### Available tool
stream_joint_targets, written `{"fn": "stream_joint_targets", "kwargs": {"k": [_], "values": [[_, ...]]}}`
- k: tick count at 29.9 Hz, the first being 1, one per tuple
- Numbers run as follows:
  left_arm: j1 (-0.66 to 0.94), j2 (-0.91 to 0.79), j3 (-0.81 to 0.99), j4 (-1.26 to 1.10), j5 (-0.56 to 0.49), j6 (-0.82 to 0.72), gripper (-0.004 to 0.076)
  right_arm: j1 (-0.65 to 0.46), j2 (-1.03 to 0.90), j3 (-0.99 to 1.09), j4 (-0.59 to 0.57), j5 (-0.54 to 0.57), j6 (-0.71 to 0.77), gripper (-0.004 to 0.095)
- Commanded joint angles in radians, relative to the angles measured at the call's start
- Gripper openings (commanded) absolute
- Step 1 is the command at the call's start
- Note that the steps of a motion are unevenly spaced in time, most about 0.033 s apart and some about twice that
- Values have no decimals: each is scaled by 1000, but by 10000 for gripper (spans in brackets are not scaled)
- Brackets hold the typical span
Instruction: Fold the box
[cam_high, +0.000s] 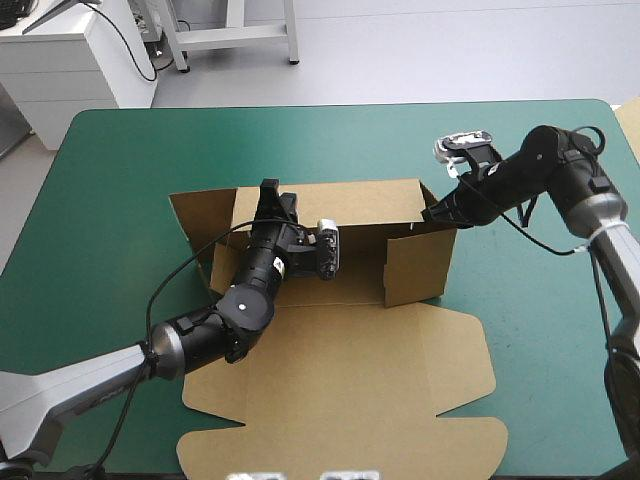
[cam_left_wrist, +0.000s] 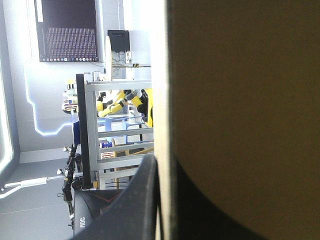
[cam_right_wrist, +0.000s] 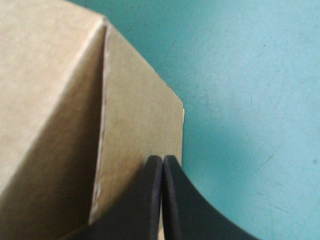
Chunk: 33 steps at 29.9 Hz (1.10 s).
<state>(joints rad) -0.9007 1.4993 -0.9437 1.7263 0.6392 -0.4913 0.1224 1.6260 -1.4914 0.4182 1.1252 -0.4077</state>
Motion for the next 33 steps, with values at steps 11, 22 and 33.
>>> {"fn": "stream_joint_targets", "kwargs": {"k": [11,22,33], "values": [[-7,-29,-17,7,16,-9,-8,-4,-296,444,200,-459,-344,-19],[-7,-29,-17,9,12,-9,-8,-4,-386,580,297,-518,-630,88],[-7,-29,-17,12,12,-9,-8,-4,-388,580,363,-440,-792,445]]}}
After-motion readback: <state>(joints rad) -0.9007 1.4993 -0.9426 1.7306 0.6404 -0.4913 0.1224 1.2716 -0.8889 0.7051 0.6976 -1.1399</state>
